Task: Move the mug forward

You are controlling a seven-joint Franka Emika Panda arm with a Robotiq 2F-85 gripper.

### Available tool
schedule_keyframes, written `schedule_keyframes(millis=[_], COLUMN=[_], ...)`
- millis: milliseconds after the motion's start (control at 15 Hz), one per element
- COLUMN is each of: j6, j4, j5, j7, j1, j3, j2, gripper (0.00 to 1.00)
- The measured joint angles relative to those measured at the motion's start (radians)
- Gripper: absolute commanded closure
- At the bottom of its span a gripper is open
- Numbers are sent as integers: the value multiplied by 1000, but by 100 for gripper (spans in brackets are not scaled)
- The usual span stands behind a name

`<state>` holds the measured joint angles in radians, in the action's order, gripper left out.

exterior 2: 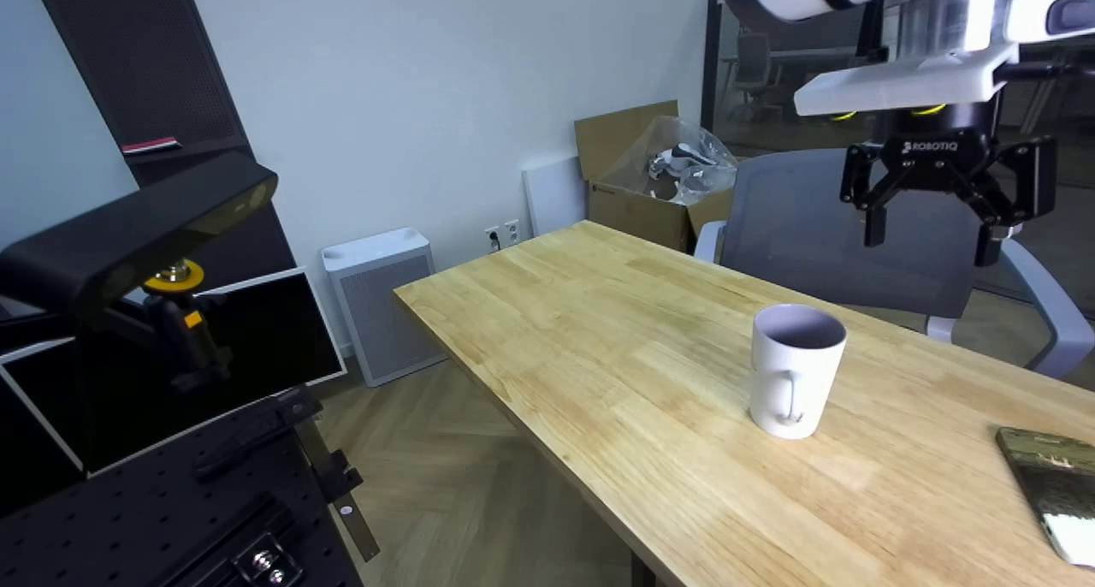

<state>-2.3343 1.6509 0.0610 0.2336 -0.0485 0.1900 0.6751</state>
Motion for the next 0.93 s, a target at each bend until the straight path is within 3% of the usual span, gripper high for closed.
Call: schedule_keyframes(millis=[467, 933], j6=[154, 124], j4=[-107, -3], j5=[0, -2], j7=[45, -61], j1=[7, 14], j3=[6, -80], j2=[6, -107], gripper=[0, 0])
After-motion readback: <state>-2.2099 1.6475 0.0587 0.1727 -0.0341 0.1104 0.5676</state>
